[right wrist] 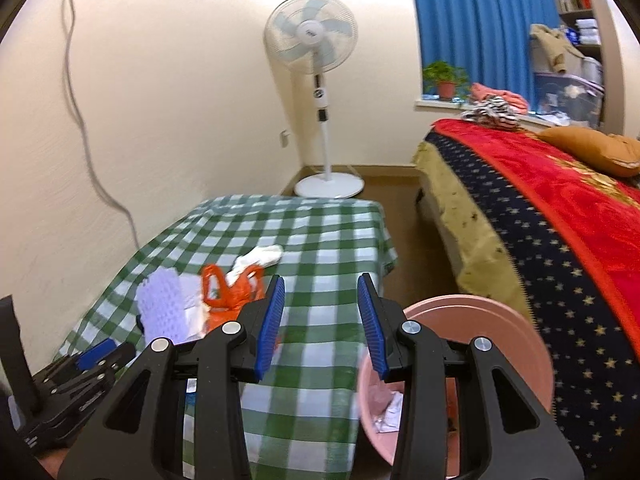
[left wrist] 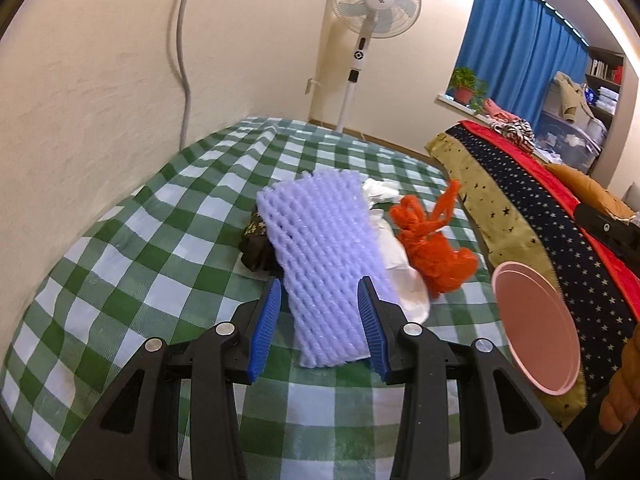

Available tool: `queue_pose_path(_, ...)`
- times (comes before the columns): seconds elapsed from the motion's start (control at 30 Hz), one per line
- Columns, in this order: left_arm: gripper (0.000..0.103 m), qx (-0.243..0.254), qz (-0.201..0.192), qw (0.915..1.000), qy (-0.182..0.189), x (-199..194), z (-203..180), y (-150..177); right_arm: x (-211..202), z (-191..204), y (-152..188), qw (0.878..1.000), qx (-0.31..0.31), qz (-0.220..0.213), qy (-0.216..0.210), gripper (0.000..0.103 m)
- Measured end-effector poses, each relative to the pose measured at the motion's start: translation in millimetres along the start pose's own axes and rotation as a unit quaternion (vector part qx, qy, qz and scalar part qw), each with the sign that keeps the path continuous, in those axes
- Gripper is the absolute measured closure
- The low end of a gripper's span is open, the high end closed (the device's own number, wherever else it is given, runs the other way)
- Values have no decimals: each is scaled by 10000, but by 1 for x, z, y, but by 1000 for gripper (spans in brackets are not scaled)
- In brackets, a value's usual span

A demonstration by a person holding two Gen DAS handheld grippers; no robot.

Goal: Collect trash
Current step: 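Move the left tool to the purple foam net while the right tool approaches the orange bag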

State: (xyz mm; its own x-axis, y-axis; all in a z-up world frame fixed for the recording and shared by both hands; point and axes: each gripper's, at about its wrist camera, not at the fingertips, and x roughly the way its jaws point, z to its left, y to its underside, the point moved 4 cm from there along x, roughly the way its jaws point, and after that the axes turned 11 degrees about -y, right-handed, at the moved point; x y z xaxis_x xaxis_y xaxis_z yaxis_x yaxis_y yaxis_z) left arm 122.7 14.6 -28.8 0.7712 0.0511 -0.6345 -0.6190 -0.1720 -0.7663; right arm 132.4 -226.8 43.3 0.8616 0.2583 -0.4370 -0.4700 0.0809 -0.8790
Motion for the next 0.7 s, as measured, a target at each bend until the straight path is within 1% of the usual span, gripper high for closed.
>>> queue_pose_path(0.17,63,-102,94,9999,-48,13,5,-1,21,10,8,9996,-9,202,-197,63)
queue_pose_path(0.2,63,-128,111,9998,-60,15,6,-1,26,13,9,9995,-5,237,-230,58)
queue_pose_path(0.27,63,-158,150,9997,-71,20,8,-1,35,16,12,9992,-18,286,-267,54)
queue_pose_path(0.33,63,-194,179,9996,-87,24,10,-1,45,18,15,9989,11,349,-298,53)
queue_pose_path(0.4,63,-256,217,9994,-80,28,12,-1,57,16,20,9984,124,441,-338,49)
queue_pose_path(0.47,62,-293,257,9992,-30,32,12,-1,71,13,23,9973,293,555,-389,49)
queue_pose_path(0.5,61,-296,263,9992,-15,33,11,-1,76,11,24,9968,349,590,-410,48)
queue_pose_path(0.53,57,-299,273,9992,4,35,10,-1,81,10,25,9961,424,634,-439,47)
queue_pose_path(0.57,53,-306,281,9991,28,36,9,-1,89,7,28,9943,572,735,-517,43)
queue_pose_path(0.6,52,-316,301,9990,67,38,8,-1,94,5,30,9929,677,794,-571,42)
queue_pose_path(0.63,48,-317,326,9989,92,40,7,-1,99,3,33,9909,814,866,-637,41)
queue_pose_path(0.7,45,-298,430,9985,151,46,3,1,112,0,40,9852,1086,1062,-799,39)
